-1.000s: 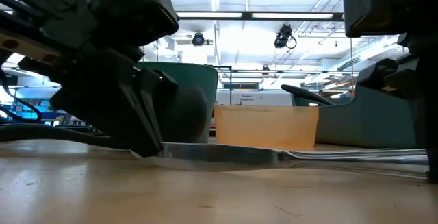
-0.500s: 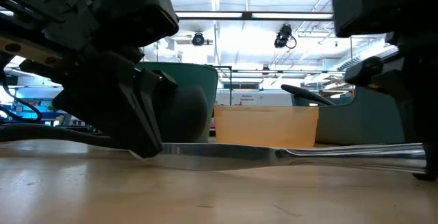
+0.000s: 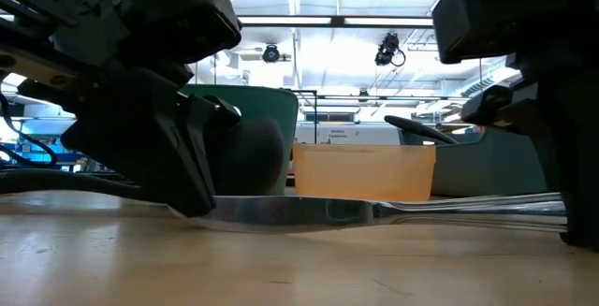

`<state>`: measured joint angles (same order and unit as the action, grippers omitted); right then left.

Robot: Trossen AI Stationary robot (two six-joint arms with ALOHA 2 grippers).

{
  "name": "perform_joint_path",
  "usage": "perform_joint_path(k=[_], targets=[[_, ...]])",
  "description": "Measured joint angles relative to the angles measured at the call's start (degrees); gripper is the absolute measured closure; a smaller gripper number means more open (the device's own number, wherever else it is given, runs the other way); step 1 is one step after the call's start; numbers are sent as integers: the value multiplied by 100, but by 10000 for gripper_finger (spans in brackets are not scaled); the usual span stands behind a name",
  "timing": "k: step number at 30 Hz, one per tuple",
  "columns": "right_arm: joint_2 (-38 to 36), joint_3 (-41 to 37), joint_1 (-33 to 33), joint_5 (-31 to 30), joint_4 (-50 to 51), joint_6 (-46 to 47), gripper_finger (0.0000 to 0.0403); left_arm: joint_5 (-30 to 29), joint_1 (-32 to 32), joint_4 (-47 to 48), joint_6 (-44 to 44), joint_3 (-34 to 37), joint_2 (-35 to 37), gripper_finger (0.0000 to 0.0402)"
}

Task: Pick & Place Kitchen Items
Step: Put the silver knife into the orange bin

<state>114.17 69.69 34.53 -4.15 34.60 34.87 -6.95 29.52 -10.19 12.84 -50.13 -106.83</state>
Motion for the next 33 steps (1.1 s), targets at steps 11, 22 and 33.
perform_joint_path(k=[11, 22, 33], targets=[[0, 11, 36, -11, 66, 90, 374, 22, 37, 298, -309, 17, 538, 314], [0, 4, 76, -94, 40, 54, 374, -1088, 550, 843, -848, 645, 2897, 369], [0, -7, 80, -213, -61, -140, 374, -2138, 559, -517, 299, 3472, 6168, 397]])
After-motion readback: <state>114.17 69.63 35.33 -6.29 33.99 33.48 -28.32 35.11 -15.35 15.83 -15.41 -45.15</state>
